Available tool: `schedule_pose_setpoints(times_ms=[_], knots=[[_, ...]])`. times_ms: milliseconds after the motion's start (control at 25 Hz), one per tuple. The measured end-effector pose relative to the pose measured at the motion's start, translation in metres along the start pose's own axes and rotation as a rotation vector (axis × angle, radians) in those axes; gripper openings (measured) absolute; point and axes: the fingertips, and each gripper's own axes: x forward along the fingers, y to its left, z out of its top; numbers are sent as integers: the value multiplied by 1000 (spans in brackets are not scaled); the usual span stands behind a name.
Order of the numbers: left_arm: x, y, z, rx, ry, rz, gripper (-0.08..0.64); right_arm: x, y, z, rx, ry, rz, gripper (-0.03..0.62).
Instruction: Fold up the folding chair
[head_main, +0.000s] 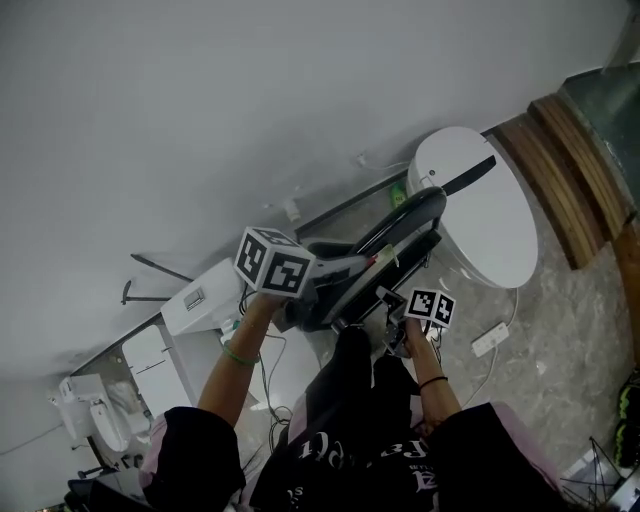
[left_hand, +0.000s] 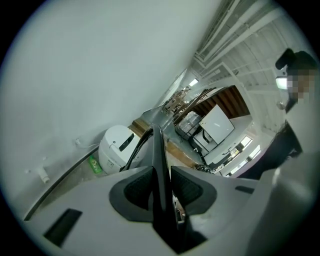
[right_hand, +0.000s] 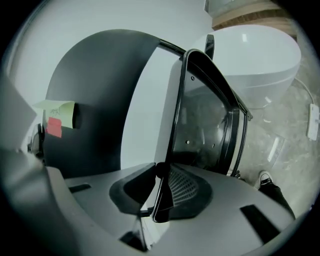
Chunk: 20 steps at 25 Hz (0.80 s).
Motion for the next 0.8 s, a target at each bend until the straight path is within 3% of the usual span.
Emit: schedule_pose_setpoints(times_ms=[200, 640, 800], knots=[[-2, -3, 1, -10, -19, 3, 112, -3, 1, 5, -8, -13, -2, 83], [-79, 113, 47, -59, -98, 8, 114, 111, 61, 49, -7, -36, -20, 77], [-83, 138, 68, -25, -62, 42, 114, 136, 73, 68, -13, -17, -17, 77]])
